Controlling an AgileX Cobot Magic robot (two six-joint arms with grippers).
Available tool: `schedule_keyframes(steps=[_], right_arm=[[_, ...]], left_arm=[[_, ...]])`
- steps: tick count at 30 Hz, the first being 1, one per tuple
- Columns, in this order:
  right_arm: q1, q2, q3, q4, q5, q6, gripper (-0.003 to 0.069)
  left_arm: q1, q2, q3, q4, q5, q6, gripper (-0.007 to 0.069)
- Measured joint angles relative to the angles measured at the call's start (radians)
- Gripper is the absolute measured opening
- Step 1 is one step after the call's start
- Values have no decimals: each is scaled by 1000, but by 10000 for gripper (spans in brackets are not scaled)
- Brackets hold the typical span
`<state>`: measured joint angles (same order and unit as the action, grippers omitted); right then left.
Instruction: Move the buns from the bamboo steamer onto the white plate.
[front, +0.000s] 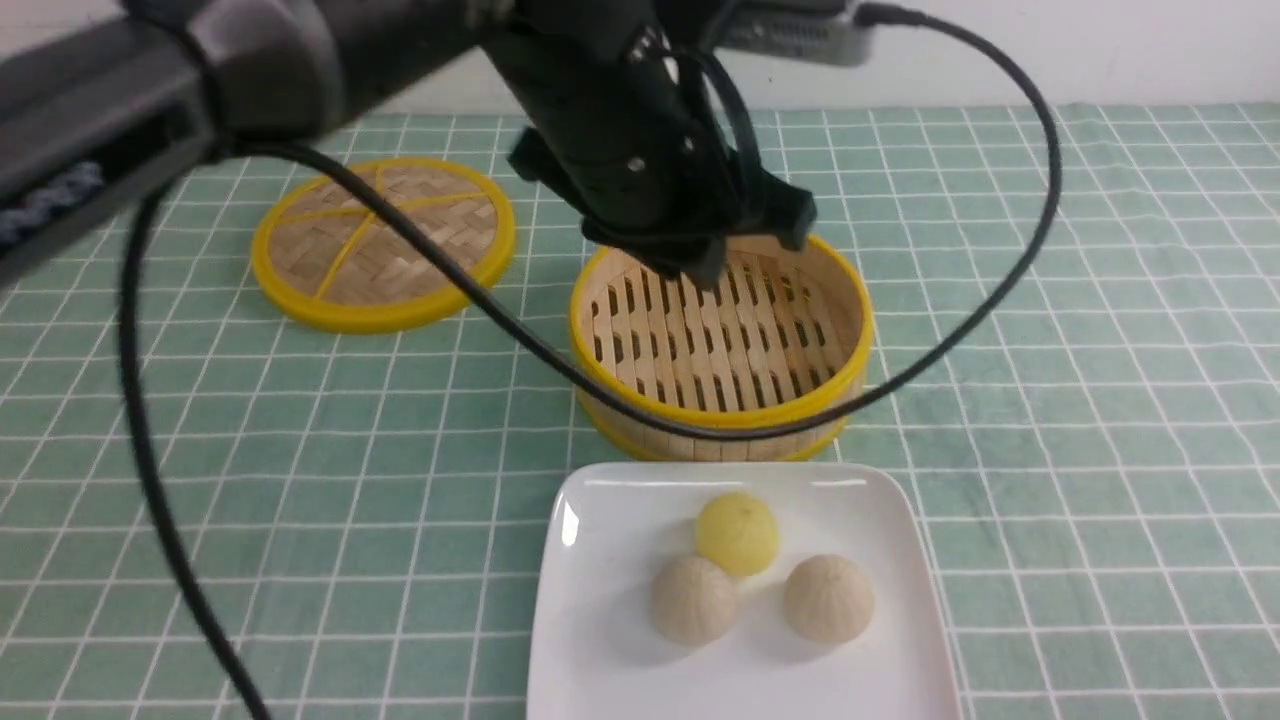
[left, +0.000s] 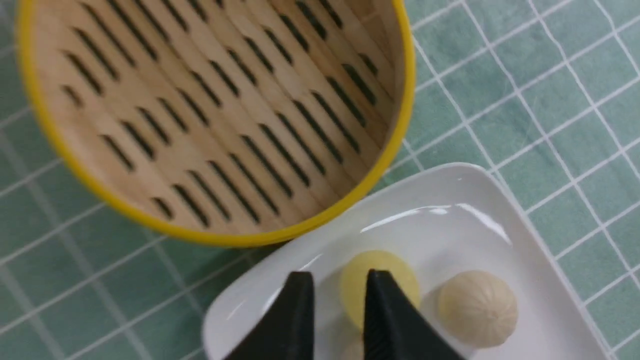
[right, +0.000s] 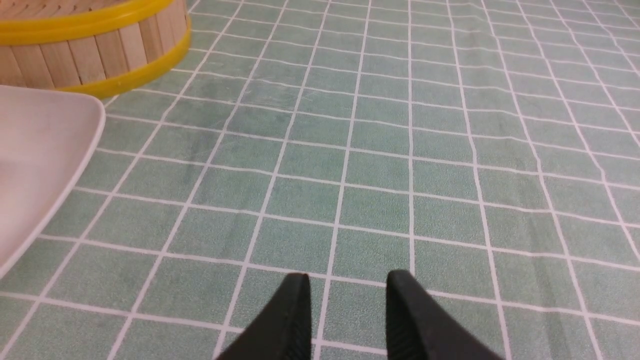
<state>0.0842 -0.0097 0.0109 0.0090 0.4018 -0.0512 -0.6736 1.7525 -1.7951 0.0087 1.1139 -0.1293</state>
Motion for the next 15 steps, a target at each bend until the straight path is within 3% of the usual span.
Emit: schedule_keyframes(steps=[3,10,13,15], right_arm=[[0,0,0,0,0,0,240],[0,0,0,0,0,0,240],[0,0,0,2,0,0,240],[0,0,0,2,0,0,240]], left_arm=[[0,-103,0,76,100,-31,17],[0,-396,240,84,109,-80,1],[0,-527,435,67,-21,-105,1],[0,-667,654,50,-214,-144,1]])
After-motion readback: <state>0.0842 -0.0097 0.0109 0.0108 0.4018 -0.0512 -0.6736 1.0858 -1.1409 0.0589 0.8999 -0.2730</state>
